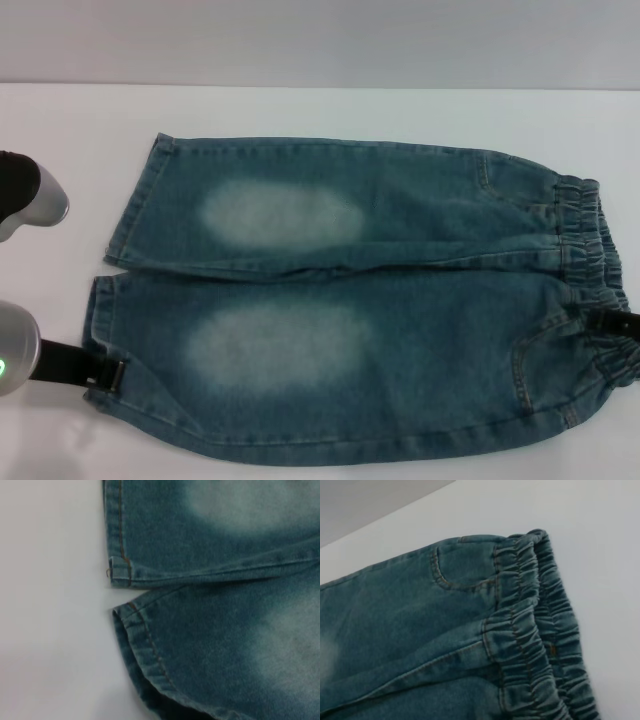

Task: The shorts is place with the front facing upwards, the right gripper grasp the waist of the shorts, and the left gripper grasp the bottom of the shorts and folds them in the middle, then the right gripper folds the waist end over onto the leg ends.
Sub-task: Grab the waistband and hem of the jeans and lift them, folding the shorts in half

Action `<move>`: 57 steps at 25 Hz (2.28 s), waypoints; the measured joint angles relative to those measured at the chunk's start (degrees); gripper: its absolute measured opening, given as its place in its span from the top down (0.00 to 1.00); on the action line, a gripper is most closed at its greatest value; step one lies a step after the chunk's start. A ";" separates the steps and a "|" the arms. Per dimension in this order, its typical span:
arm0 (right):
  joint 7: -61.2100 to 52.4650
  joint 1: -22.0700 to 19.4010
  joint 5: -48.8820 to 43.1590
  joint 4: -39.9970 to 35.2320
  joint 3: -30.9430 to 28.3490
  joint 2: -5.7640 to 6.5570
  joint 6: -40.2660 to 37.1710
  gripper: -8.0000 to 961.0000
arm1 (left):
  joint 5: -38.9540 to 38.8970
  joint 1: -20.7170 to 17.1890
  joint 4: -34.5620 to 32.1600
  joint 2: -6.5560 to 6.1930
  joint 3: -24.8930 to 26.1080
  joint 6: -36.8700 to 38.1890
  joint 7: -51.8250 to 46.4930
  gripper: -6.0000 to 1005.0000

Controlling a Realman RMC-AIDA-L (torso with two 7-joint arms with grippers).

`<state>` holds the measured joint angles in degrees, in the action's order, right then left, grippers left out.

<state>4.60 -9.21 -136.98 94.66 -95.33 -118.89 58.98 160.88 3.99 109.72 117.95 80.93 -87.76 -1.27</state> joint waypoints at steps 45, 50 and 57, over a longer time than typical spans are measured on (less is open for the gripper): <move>8.49 4.61 12.09 -3.31 -4.47 0.08 0.24 0.99 | -0.73 1.36 -3.32 -0.08 3.57 7.06 0.44 0.96; 16.48 5.50 24.75 -10.03 -6.46 0.01 -6.66 0.99 | -0.84 1.19 -4.58 -0.04 7.18 12.05 1.51 0.96; 31.39 10.35 47.97 -25.57 -12.02 0.02 -8.50 0.99 | -5.17 2.74 -7.34 -0.08 10.16 19.97 3.69 0.96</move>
<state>35.99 1.14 -89.02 69.09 -107.35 -118.87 50.49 155.71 6.73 102.38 117.86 91.09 -67.79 2.42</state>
